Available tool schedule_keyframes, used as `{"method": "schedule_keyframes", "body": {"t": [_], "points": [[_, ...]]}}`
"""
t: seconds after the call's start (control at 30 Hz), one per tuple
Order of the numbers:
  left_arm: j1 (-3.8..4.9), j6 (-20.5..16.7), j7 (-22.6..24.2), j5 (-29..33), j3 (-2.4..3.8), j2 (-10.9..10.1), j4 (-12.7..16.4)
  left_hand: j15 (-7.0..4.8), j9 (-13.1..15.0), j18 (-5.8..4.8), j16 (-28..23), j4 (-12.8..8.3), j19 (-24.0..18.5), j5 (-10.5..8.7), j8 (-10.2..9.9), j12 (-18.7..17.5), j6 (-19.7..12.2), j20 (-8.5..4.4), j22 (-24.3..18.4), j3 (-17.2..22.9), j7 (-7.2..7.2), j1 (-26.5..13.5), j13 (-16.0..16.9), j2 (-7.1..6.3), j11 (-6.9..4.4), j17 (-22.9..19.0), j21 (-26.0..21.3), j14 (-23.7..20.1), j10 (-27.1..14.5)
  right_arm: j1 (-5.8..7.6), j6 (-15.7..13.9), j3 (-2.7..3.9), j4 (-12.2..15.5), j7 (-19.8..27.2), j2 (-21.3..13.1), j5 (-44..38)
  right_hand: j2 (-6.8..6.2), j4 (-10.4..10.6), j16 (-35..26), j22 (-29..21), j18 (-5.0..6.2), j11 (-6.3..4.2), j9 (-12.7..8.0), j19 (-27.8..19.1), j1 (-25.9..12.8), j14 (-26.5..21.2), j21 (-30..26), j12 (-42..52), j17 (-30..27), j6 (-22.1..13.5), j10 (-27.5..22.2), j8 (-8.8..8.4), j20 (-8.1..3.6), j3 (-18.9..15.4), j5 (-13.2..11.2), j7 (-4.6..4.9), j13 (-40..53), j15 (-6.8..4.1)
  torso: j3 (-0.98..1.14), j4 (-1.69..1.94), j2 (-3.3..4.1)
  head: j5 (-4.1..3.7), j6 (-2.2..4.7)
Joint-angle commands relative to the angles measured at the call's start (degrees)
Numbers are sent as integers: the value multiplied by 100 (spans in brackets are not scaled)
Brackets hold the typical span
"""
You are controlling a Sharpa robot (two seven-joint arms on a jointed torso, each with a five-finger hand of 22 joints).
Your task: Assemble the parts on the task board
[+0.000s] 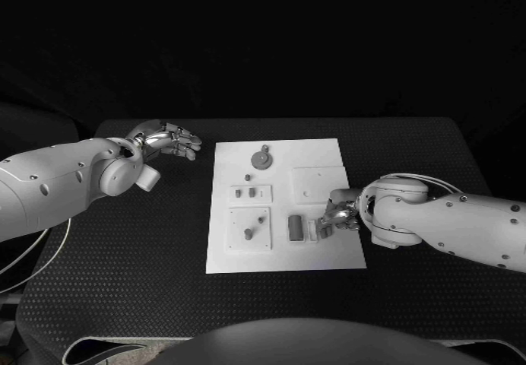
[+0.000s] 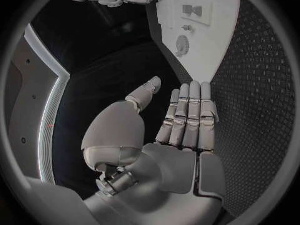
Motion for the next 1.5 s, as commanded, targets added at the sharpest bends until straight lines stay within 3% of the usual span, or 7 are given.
{"method": "schedule_keyframes", "body": {"t": [0.03, 0.33, 0.97, 1.23, 1.5], "points": [[6, 69, 32, 28, 3, -3, 20, 24, -10, 34, -29, 49, -19, 17, 39, 24, -32, 13, -6, 5, -2, -55, -6, 17, 21, 10, 5, 36, 18, -86, 279, -71, -55, -218, 11, -324, 1, -59, -14, 84, 95, -6, -168, -2, -56, -3, -21, 28, -9, -242, -26, -146, -23, 2, -6, 194, -10, -14, 6, -5, 1, -6, 1], [7, 65, 30, 28, 3, -26, 47, 23, -11, 35, -32, 56, -19, 20, 40, 24, -33, 12, -6, 8, -3, -59, -7, 23, 20, 14, 5, 37, 19, -66, 711, -72, -98, -251, 57, -1494, -185, 26, -61, 71, 95, 14, -183, -34, -279, -93, -61, 10, -80, -289, -93, -169, -13, 17, -6, 214, -12, -5, 0, 0, 1, -30, 1], [7, 73, 27, 28, 3, -34, 52, 22, -12, 36, -36, 58, -21, 20, 43, 25, -33, 11, -6, 12, -3, -60, -10, 22, 19, 21, 5, 38, 19, -57, 1063, -72, -121, -266, 13, -1597, -222, 100, -57, 75, 95, 10, -178, -29, -383, -105, -62, 21, -79, -283, -106, -158, -19, 57, -10, 210, -5, -9, 3, -3, 0, -45, 1], [7, 71, 25, 28, 3, -36, 52, 22, -13, 36, -38, 60, -21, 21, 43, 25, -34, 11, -6, 13, -4, -61, -11, 24, 19, 23, 5, 39, 19, -48, 1345, -72, -142, -267, 15, -2057, -413, 173, -83, 77, 95, 18, -180, -55, -482, -175, -79, 17, -127, -314, -152, -166, -22, 100, -8, 219, 0, -6, 9, -2, 1, -47, 1], [7, 72, 23, 28, 3, -27, 51, 22, -14, 36, -39, 61, -21, 21, 44, 26, -34, 11, -5, 15, -4, -61, -12, 24, 19, 26, 6, 39, 20, -45, 1364, -72, -176, -263, 121, -2365, -632, 319, -115, 74, 95, 34, -180, -74, -531, -251, -99, 16, -181, -364, -198, -180, -23, 189, -9, 234, 5, 3, 6, -5, 2, -56, 1]]}}
